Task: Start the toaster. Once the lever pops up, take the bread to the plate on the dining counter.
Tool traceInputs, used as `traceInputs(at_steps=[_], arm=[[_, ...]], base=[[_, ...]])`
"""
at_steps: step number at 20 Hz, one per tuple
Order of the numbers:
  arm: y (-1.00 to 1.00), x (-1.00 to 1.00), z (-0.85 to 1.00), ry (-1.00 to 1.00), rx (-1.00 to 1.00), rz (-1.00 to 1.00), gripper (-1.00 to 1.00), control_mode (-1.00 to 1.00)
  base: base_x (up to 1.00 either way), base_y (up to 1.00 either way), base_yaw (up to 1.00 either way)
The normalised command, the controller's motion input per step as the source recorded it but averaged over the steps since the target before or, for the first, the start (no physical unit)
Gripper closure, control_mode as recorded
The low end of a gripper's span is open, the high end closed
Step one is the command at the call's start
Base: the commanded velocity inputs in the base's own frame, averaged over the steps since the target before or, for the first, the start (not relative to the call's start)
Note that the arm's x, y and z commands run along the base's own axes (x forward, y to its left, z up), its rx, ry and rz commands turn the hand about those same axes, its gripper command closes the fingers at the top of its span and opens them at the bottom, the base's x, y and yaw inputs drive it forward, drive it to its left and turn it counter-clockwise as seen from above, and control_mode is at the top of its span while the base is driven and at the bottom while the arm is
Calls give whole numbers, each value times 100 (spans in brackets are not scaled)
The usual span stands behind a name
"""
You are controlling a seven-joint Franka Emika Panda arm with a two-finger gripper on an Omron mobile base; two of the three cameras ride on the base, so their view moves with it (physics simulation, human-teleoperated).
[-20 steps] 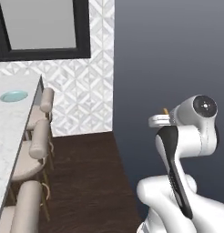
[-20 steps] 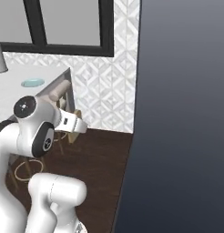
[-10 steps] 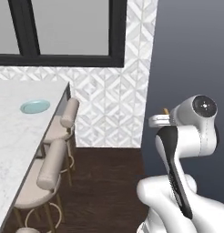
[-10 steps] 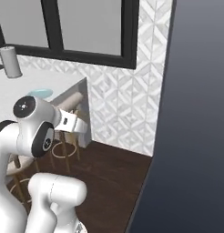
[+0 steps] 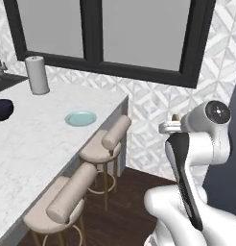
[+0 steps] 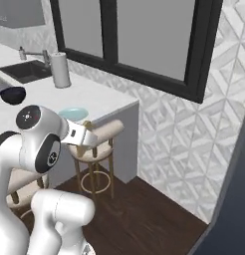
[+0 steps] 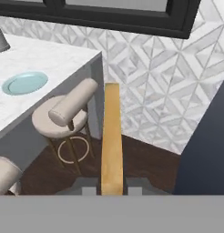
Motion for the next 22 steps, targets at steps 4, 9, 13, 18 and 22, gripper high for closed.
traceInputs(at_steps=[4, 9, 13, 18, 22], arm=[[0, 0, 0, 0, 0, 0, 100, 100], [0, 0, 0, 0, 0, 0, 100, 100], [0, 0, 0, 0, 0, 0, 100, 100], [0, 0, 0, 0, 0, 0, 100, 100], [0, 0, 0, 0, 0, 0, 100, 100]], base=[[100, -50, 71], [95, -41, 79], [85, -27, 86], [57, -56, 78], [4, -60, 43]])
